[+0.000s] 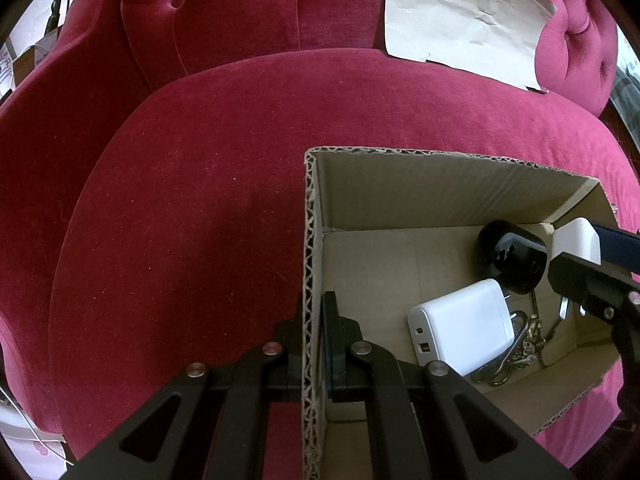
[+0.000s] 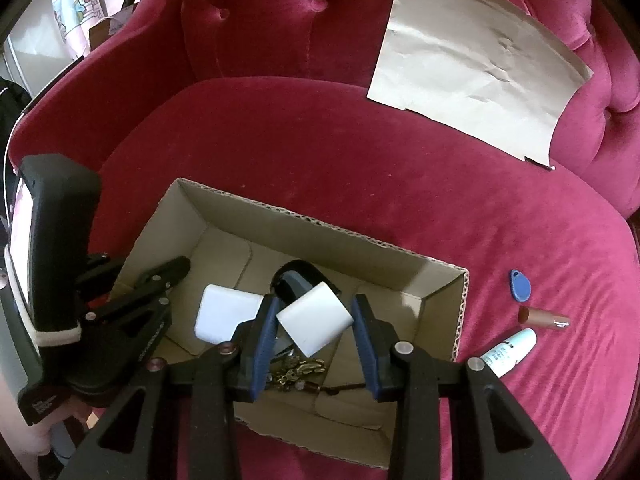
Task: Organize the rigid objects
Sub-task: 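Lower the plug adapter into the box and open the right gripper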
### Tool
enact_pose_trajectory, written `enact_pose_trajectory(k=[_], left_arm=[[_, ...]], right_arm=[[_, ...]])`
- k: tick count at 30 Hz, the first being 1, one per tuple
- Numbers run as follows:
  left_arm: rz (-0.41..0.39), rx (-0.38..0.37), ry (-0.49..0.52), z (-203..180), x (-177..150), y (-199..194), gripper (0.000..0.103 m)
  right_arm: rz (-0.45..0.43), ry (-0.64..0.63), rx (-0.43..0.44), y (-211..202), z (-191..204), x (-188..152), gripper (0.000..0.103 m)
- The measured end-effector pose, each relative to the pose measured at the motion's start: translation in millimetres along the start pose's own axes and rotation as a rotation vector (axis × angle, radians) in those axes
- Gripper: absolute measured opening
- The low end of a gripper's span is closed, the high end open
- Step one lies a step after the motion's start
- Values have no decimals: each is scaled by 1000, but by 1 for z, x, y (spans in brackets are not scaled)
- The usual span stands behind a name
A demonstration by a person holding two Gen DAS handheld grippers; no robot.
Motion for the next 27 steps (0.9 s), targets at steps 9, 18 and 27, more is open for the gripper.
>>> enact_pose_trajectory(k=[9,18,27], left_arm=[[-1,1,1,0,1,0,4],[0,2,1,0,1,0,4],[0,2,2,0,1,0,4]], right_arm=[[-20,-17,-24,-1,0,0,87],[-42,-23,-81,-2,-3,2,103],[-63,-2,-63,-11,-10,4,103]])
Point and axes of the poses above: each gripper's, at about its wrist camera, not at the fingertips, and y roughly the way its jaws point, z to its left, x to its top, the point moved 1 cm from there along y, roughly the way its jaws point, and after that the axes turned 9 degrees about -x, right-handed, at the moved point
